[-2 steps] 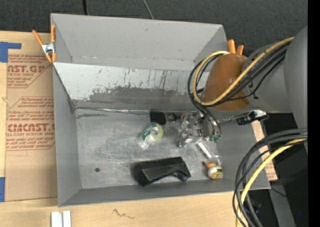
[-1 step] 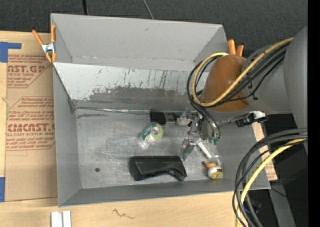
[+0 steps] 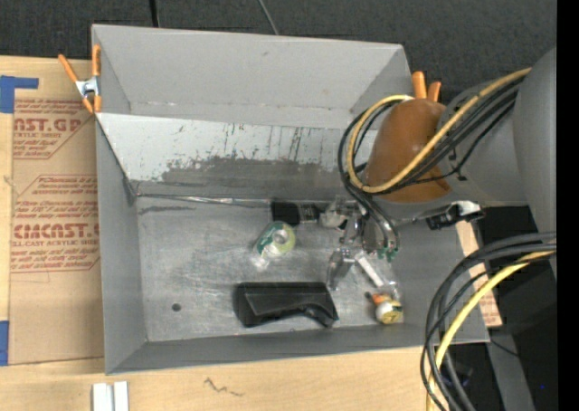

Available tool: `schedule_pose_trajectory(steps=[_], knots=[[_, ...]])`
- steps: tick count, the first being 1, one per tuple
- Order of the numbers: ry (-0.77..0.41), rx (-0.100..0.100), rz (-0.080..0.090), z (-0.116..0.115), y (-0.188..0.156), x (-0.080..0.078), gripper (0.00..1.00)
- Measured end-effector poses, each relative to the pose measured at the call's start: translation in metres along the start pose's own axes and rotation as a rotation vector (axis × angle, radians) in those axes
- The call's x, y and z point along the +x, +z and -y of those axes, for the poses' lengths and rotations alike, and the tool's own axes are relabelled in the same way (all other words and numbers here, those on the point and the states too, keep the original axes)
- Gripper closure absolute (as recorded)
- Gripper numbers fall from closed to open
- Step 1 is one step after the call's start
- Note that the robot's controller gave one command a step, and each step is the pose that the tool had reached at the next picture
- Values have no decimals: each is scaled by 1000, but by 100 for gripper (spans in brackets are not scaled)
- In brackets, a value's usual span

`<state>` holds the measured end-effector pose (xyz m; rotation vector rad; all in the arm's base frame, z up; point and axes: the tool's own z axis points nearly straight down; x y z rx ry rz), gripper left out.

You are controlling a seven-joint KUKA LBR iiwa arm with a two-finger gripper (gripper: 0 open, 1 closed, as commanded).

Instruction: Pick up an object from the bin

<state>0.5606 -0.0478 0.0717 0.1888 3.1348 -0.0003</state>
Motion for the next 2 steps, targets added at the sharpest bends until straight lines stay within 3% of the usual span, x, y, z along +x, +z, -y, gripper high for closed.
schedule_pose_trajectory(steps=[1,2], knots=[[186,-2,-8,14,-26,7,0],[349,-1,1,43,-54,22,0]])
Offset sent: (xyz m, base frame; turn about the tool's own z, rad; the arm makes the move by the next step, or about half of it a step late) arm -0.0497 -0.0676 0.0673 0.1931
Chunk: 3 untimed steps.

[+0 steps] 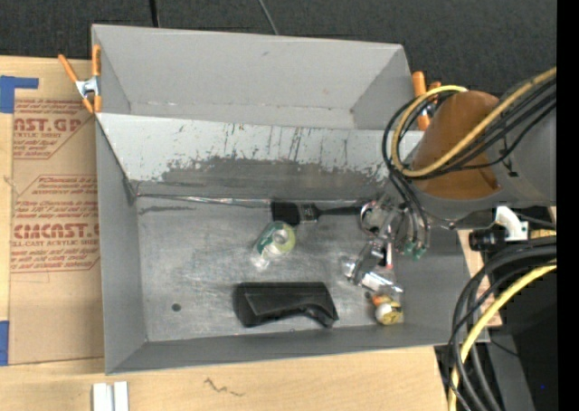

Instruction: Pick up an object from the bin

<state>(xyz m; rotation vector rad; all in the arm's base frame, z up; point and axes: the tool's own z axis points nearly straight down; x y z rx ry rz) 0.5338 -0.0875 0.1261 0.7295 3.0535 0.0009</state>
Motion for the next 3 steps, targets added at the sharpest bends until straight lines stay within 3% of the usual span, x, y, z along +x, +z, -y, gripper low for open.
schedule_pose_trajectory(steps=[1,2,3], knots=[[-155,1,5,25,-3,4,0],[-345,1,-3,29,35,20,0],[-844,-2,6,24,55,1,100]])
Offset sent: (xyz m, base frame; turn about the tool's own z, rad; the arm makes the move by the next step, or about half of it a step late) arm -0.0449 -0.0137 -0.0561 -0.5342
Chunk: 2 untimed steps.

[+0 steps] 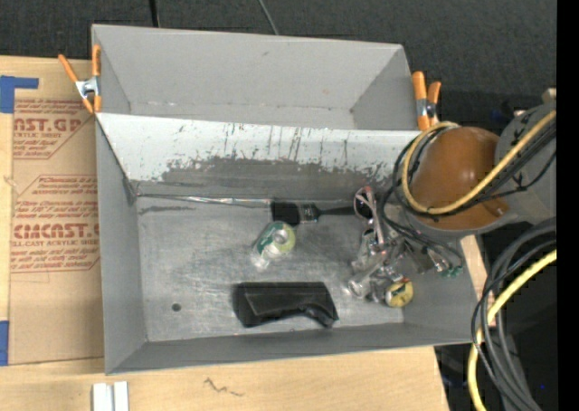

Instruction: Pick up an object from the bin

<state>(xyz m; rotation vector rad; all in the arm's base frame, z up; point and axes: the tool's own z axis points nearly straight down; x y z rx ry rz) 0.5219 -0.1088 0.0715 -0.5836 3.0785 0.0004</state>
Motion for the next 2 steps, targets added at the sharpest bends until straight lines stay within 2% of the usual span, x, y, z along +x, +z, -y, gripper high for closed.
schedule_pose_trajectory(steps=[1,2], knots=[[0,0,0,0,0,0,100],[15,-7,-14,2,-39,3,100]])
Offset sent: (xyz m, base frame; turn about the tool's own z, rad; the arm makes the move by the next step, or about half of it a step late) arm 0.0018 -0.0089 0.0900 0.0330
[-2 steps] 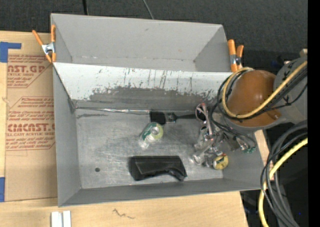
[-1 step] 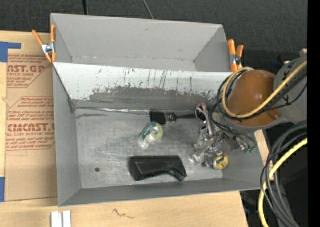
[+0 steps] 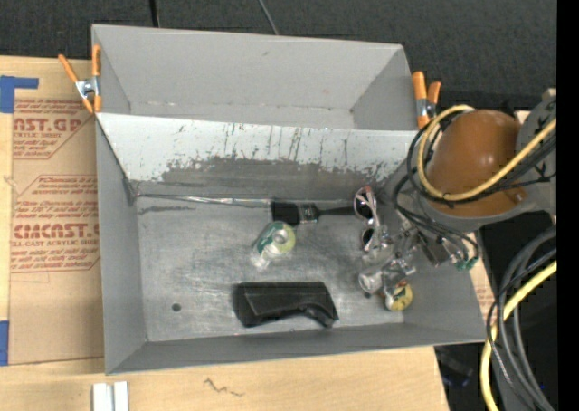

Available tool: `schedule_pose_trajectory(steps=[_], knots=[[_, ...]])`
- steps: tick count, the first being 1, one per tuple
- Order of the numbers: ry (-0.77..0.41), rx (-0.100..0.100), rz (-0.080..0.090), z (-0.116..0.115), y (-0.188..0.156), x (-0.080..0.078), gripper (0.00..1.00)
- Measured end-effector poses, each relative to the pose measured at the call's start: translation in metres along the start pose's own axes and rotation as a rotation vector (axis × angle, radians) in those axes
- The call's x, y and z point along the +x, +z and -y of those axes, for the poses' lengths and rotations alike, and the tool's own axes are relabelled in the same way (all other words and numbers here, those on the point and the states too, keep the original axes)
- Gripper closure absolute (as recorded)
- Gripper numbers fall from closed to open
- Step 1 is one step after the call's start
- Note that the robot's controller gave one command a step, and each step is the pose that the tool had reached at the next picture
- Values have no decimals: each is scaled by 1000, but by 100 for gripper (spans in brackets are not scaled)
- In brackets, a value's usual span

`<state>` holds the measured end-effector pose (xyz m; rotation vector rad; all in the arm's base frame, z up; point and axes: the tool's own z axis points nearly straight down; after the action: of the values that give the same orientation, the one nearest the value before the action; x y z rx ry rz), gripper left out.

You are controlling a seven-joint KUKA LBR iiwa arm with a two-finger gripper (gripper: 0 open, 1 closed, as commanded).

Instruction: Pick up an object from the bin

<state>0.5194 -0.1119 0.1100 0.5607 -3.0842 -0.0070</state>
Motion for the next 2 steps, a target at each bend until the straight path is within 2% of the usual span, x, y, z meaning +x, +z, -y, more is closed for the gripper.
schedule_pose_trajectory(steps=[1,2], knots=[[27,4,4,-6,-53,-9,100],[46,10,18,-1,-82,12,100]])
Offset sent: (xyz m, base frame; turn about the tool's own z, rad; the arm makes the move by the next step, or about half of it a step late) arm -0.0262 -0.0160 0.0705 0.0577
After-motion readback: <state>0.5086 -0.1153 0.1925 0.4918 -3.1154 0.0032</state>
